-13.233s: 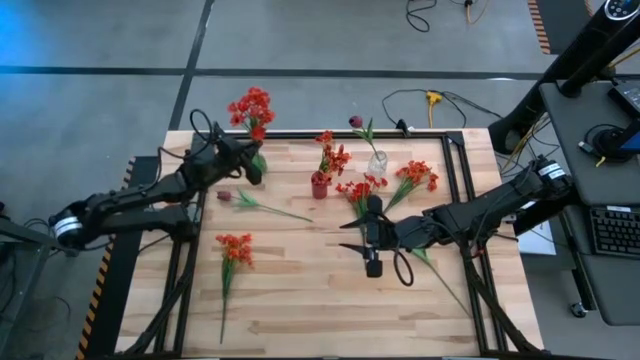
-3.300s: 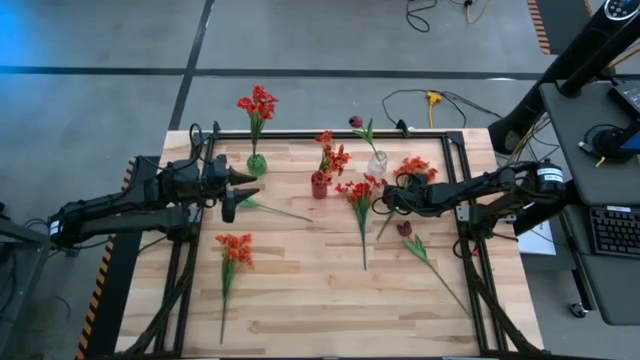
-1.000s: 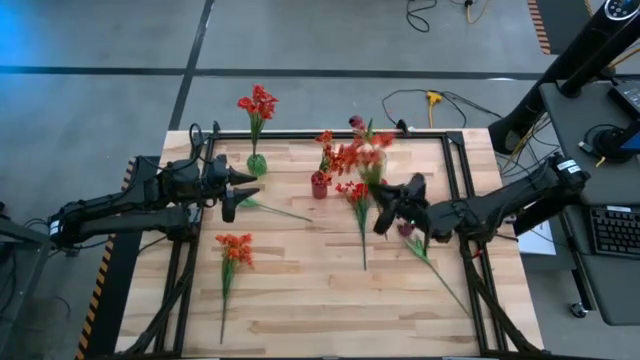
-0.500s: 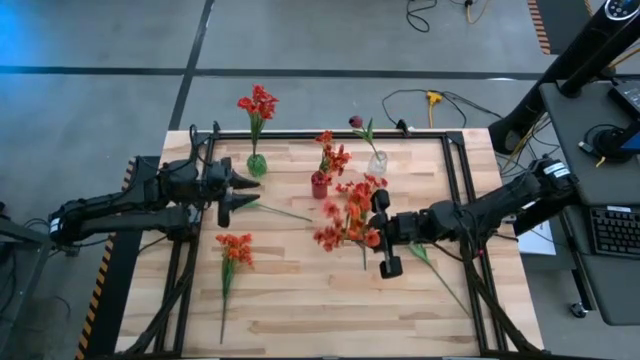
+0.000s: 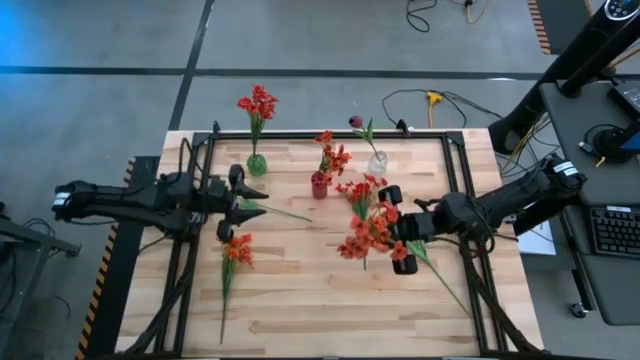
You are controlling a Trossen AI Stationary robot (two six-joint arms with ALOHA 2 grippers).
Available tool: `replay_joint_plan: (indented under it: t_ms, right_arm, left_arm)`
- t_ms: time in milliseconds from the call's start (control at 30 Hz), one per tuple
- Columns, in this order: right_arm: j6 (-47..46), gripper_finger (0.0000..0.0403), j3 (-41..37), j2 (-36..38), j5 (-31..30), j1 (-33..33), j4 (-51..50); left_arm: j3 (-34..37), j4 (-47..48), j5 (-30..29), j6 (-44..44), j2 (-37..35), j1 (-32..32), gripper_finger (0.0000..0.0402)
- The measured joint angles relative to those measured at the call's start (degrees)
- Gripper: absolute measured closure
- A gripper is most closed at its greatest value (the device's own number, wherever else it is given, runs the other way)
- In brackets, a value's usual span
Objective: Sort flowers into vase by color
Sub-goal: Put the top orange flowers into the red vase
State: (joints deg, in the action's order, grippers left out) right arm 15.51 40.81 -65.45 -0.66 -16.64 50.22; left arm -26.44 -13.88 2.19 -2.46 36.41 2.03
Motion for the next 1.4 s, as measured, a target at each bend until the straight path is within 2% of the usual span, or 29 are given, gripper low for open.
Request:
replay_joint_plan:
  t_ms: [100,267,367,700,1167,1400]
  right_arm:
    - [-0.5,0.0383,-1.3,-2.1,0.7,1.6,5.3]
    - [-0.5,0.0383,-1.6,-8.0,2.9,3.7,16.0]
    - [-0.5,0.0383,-0.2,-12.5,3.7,4.8,19.4]
    - [-3.8,0.0383,8.3,-24.1,3.9,8.2,19.5]
    - [-3.4,0.0383,16.1,-31.0,5.6,8.3,19.1]
    - [0.1,0.0383,17.1,-31.0,5.6,8.3,19.1]
  left_arm:
    - [0.0,-4.5,-0.8,0.6,4.1,2.6,0.0242]
    - [0.0,-13.1,-6.9,3.5,10.8,6.2,0.0242]
    - [0.0,-17.9,-7.1,6.5,14.7,7.6,0.0242]
    - [-0.1,-31.9,-7.0,8.6,28.3,8.2,0.0242]
    - [-0.1,-48.9,-7.2,7.7,42.4,8.2,0.0242]
    - [-0.1,-53.9,-7.2,7.4,47.1,8.2,0.0242]
